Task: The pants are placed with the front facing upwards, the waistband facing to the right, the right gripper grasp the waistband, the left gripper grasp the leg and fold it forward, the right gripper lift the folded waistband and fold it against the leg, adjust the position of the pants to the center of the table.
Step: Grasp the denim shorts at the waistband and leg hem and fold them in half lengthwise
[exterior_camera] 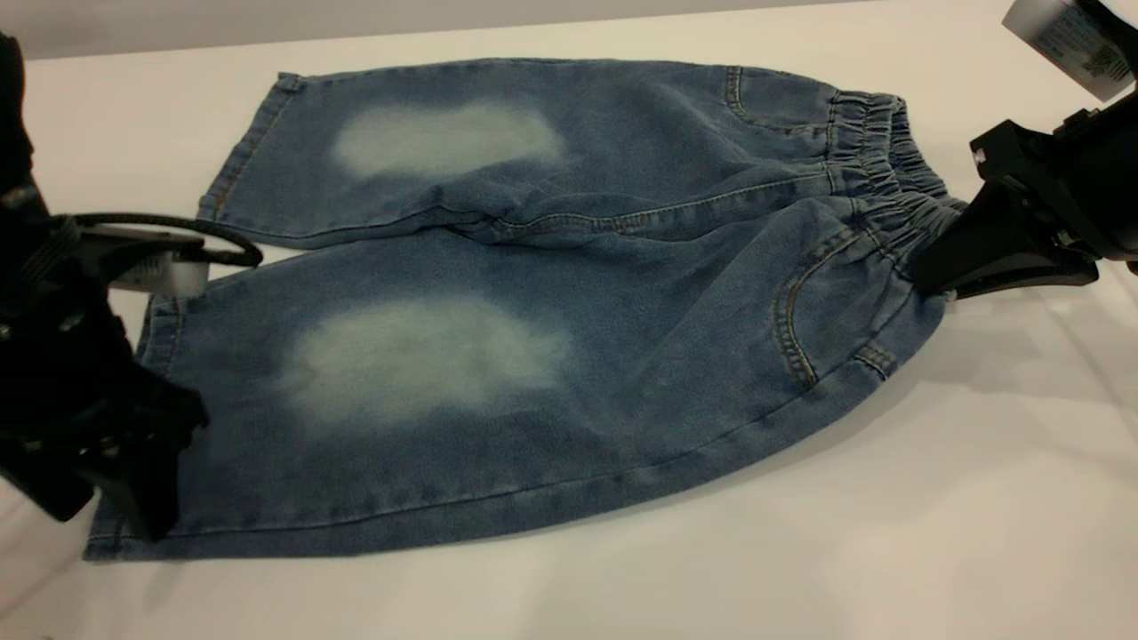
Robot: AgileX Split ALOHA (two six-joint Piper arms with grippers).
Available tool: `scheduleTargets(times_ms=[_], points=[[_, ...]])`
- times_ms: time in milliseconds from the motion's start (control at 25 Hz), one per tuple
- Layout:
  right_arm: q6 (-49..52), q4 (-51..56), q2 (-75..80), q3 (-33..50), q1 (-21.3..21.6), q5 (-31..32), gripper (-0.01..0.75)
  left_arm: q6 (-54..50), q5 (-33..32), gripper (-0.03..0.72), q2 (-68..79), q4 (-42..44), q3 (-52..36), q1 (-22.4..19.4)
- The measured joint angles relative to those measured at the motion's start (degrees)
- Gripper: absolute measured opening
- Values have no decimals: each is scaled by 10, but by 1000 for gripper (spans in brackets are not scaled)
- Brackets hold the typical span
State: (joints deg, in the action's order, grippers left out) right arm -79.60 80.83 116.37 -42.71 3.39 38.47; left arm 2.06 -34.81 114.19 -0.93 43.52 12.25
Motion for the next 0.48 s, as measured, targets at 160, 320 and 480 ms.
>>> scheduleTargets(times_ms=[160,320,480], points=[[0,0,0,0,0,0,38,1,6,469,0,-7,6,0],[0,0,0,0,0,0,38,2,5,469,0,-7,6,0],[0,0,0,0,0,0,38,2,5,469,0,-7,6,0]])
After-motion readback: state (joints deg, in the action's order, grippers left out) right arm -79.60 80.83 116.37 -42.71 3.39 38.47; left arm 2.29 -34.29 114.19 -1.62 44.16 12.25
